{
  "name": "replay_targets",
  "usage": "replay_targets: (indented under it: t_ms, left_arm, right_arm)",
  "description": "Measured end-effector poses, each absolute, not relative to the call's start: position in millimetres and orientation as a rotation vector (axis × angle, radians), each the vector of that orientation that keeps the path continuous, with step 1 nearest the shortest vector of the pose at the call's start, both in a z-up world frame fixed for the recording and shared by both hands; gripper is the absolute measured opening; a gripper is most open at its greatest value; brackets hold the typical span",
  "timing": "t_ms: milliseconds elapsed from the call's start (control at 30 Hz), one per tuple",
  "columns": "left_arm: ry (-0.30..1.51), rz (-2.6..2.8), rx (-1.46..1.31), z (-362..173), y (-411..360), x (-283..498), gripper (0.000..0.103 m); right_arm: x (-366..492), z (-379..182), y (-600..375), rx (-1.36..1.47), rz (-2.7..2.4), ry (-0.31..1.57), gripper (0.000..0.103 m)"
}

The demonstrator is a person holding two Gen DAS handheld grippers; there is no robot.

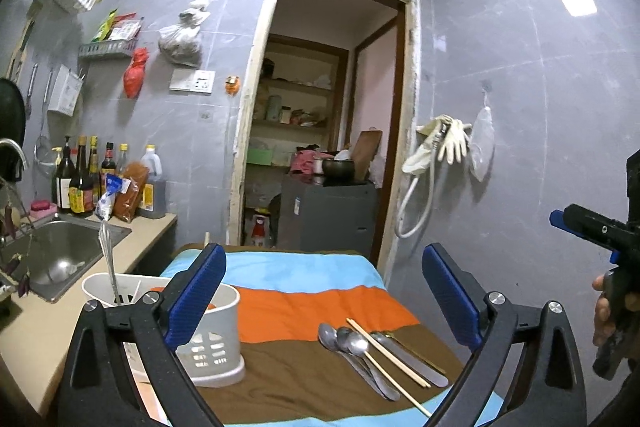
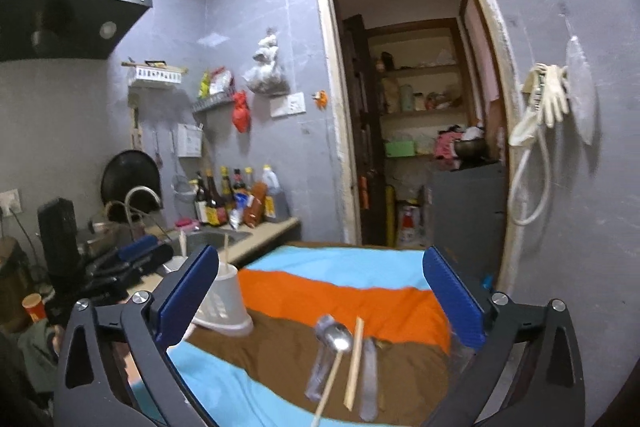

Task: Organize utensils
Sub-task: 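Lower the right tool onto the utensils and grasp the gold spoon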

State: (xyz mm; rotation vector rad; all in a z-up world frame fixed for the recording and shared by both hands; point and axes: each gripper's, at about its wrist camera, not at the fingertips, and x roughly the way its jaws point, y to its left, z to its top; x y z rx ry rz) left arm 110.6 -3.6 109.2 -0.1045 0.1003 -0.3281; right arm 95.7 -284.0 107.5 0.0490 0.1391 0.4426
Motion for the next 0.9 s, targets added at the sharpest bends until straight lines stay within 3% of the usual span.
replay_targets:
  t_ms: [333,600,900]
  left_arm:
    - [0.157,-0.303,-0.018,64,-41,126,0.097]
    - [0.269,-0.292,0.006,22,-64,172,0.097]
    - [0.417,-0.309,0.018,-4,-76,231,0.096]
  right_arm:
    - [111,42,-295,-0.015,0.308,0.121,0.103]
    - [183,0,-305,0.023,0.291,0.260,0.102]
    - [252,-35,-303,0.020,0.331,0.465,0.074]
